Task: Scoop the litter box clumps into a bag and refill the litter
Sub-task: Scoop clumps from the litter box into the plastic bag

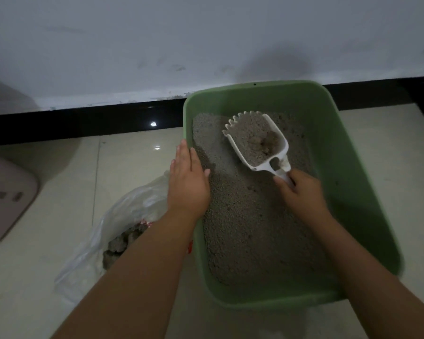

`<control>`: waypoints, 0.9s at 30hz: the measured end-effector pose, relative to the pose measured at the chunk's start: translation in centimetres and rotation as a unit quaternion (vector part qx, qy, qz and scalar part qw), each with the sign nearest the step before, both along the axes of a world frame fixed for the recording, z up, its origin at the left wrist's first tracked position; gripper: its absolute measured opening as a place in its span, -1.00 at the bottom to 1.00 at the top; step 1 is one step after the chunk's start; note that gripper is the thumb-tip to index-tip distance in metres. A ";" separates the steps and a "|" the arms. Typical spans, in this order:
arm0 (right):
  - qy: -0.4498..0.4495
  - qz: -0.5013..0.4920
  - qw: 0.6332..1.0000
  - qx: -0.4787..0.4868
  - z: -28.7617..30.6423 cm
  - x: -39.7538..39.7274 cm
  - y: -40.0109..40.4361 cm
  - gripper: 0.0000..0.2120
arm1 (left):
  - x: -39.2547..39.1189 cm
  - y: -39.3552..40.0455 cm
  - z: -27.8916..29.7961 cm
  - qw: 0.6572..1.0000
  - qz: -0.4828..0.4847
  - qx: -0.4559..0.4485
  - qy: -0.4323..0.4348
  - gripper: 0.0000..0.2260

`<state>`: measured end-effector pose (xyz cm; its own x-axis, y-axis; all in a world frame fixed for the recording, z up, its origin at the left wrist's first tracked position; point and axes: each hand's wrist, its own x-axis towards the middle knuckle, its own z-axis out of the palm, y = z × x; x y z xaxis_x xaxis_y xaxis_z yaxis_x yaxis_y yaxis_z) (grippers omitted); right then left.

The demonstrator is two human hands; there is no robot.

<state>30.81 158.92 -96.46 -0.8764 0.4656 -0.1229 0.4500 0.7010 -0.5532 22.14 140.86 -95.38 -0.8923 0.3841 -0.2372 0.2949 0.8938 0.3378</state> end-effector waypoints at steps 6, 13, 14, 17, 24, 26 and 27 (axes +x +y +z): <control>0.008 0.009 0.999 0.044 2.1 2.7 -0.4 -0.79 | 0.3 0.1 0.5 1.000 0.003 0.007 -0.010 -0.50; -0.019 -0.010 0.999 0.037 4.2 7.0 -1.9 -0.66 | 1.7 -0.2 1.8 1.000 -0.013 -0.005 -0.025 -0.47; -0.028 -0.022 0.999 0.027 4.2 7.6 -2.1 -0.61 | 2.6 -0.5 1.8 0.999 -0.021 -0.008 -0.025 -0.46; -0.062 -0.034 0.997 0.024 4.3 8.7 -2.8 -0.64 | 6.0 -1.6 1.6 0.999 -0.037 -0.020 -0.026 -0.45; -0.066 -0.043 0.997 0.026 6.9 7.0 -4.6 -0.76 | 9.3 -3.5 2.4 0.993 -0.094 -0.049 -0.050 -0.45; -0.051 -0.054 0.997 0.027 7.7 6.1 -5.4 -0.78 | 9.7 -4.2 2.8 0.990 -0.115 -0.051 -0.059 -0.45; -0.041 -0.065 0.997 0.020 8.0 5.7 -5.8 -0.77 | 9.8 -4.5 2.9 0.989 -0.126 -0.055 -0.062 -0.46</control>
<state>36.53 153.16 -88.50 -0.7955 0.5812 -0.1714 0.5819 0.6538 -0.4838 31.93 136.35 -92.47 -0.7335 0.5560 -0.3910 0.4751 0.8308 0.2900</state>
